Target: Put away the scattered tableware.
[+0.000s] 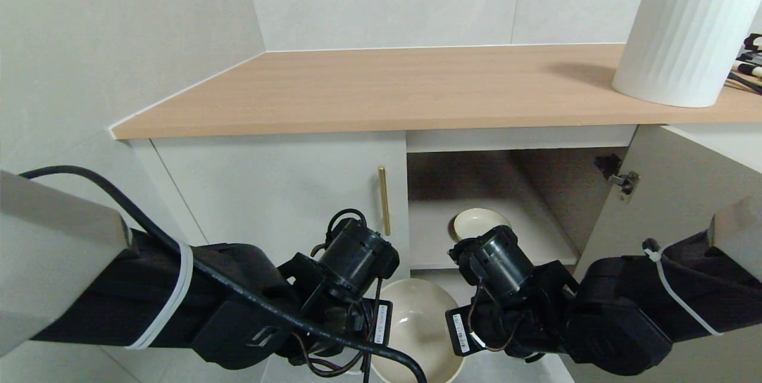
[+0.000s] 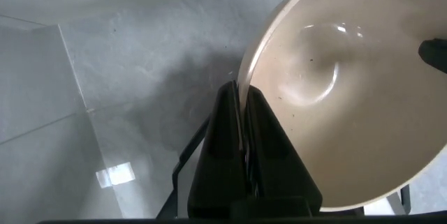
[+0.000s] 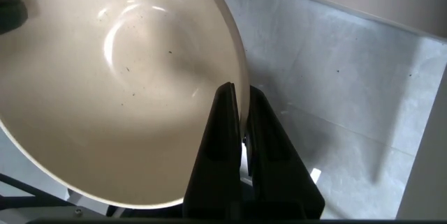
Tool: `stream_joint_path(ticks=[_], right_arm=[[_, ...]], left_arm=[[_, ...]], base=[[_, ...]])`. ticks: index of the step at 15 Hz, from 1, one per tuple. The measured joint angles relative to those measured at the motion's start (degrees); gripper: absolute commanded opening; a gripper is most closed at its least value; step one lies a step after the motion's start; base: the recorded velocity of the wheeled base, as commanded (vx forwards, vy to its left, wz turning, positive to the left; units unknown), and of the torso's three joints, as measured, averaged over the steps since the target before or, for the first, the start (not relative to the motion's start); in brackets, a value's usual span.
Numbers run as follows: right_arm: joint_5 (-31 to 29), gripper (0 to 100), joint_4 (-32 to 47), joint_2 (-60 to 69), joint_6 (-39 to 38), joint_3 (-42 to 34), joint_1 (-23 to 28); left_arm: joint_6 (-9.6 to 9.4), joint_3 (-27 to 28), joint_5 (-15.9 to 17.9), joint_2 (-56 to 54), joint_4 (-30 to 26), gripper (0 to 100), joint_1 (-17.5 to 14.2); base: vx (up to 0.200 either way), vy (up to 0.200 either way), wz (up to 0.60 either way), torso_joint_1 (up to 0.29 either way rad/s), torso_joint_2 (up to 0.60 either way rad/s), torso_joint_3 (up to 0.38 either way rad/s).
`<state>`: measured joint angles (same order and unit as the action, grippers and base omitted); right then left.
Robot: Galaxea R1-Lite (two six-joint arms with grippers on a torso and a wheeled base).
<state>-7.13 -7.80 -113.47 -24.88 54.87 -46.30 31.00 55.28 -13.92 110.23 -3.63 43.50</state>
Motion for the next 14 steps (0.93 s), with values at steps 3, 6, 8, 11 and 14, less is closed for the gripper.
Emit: stream_joint_path(ticks=[3,6,8,11,14], right_arm=[[-0.15,0,0.23,-0.06,0.06,-0.05,0.00],[-0.20,0,0.23,-0.12,0.12,-0.05,0.00],[-0.39,0,0.30,-0.30,0.33,-0.13,0.00],[-2.90,0,0.91,-1.13,2.79,-1.35,1.46],[-3.82,0,0.59,-2.18,3.34,-0.90,6.64]], left_arm=[[0.00,0.00,-0.17,0.00,-0.02,100,-0.04],[0.01,0.00,-0.11,0.02,0.02,100,0.02],[0.01,0.02,-0.09,0.00,0.02,100,0.00],[0.01,0.09,-0.04,-0.04,0.02,100,-0.15],[0.00,0.09,-0.04,-0.17,0.02,100,-0.22]], base=[[0.000,0.000,0.00,0.000,0.00,0.000],[0.000,0.000,0.00,0.000,0.00,0.000],[0.000,0.000,0.00,0.000,0.00,0.000],[0.000,0.000,0.00,0.000,0.00,0.000],[0.000,0.000,0.00,0.000,0.00,0.000]])
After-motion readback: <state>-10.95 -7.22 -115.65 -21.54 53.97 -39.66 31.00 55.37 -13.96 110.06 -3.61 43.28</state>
